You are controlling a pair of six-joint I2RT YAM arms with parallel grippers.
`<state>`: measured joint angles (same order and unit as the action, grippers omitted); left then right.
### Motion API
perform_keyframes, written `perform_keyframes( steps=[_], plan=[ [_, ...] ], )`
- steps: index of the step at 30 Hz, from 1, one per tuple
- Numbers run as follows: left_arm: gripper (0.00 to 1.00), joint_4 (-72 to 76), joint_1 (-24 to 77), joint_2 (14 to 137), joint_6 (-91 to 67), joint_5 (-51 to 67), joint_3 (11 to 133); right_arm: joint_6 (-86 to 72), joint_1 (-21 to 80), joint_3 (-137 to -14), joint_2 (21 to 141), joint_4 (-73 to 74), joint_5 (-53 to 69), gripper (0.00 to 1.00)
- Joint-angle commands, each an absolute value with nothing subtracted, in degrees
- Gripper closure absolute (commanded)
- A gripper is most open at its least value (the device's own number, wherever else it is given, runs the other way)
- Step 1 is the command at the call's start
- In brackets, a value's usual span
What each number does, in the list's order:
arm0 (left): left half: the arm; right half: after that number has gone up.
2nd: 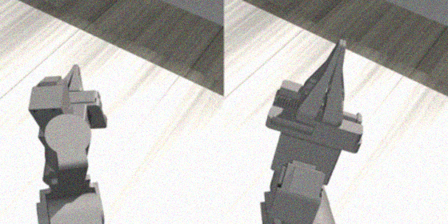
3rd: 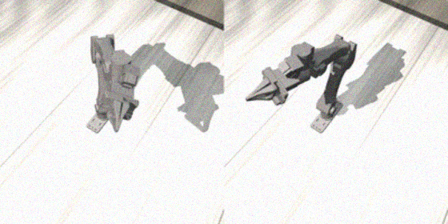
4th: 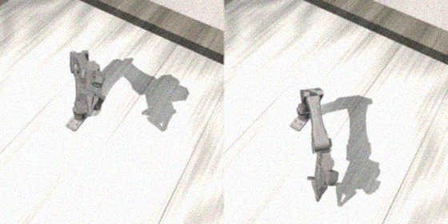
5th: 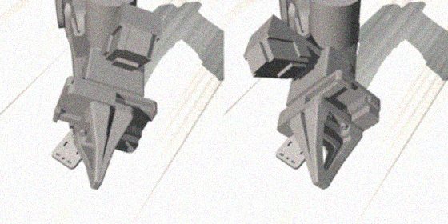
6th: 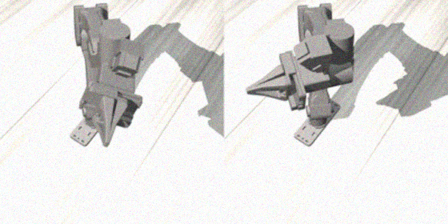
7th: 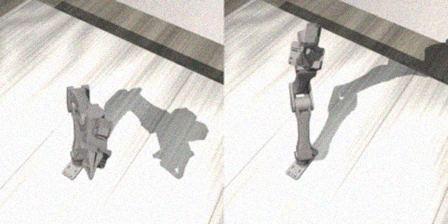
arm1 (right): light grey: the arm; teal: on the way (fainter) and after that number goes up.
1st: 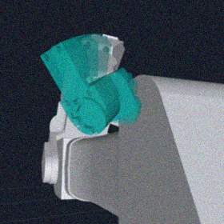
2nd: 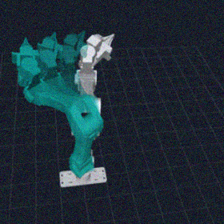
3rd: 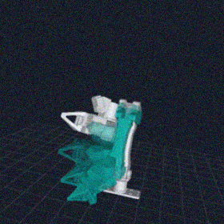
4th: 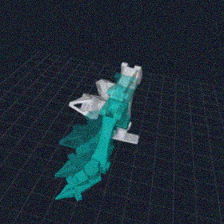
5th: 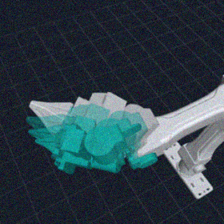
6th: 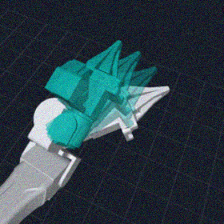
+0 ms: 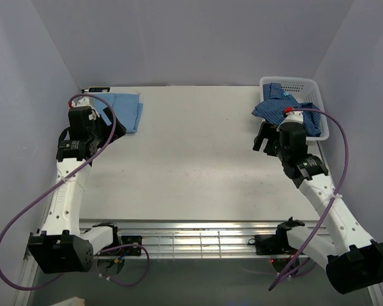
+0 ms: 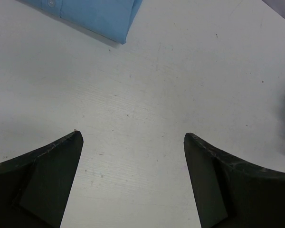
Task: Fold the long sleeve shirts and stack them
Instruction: Grab the shirt from the pile
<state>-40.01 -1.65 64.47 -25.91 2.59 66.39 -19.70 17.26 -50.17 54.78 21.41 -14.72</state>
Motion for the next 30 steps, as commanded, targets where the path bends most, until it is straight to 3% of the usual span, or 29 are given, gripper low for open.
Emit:
perform_keyframes(
  steps=[1,4,10,16,21,27,30],
  plan=[
    [0.02,-38.85,-1.50,64.25,-24.61,3.51,67.24,-16.97,17.05,-53.61,56.07,20.66,-16.35,0.10],
    [0.02,-38.50,-1.49,64.51,-24.87,4.48,67.06,-14.42,15.74,-57.89,60.37,21.09,-19.33,0.10],
    [0.02,-38.94,-1.50,66.71,-27.07,3.60,67.67,-18.19,-1.54,-71.42,73.81,24.52,-2.66,0.10],
    [0.02,-38.58,-1.49,69.60,-30.06,2.73,68.29,-12.67,-10.09,-84.09,87.78,25.05,4.28,0.10],
    [0.02,-38.32,-1.49,70.58,-31.02,2.02,68.20,-10.63,-11.69,-96.91,101.14,27.24,8.43,0.10],
    [0.02,-38.06,-1.49,70.75,-31.29,0.88,67.33,-10.63,-11.69,-101.42,111.35,30.23,6.59,0.10],
    [0.02,-37.97,-1.49,71.19,-31.38,0.88,66.97,-11.16,-11.60,-102.13,115.30,30.67,8.26,0.02]
  ],
)
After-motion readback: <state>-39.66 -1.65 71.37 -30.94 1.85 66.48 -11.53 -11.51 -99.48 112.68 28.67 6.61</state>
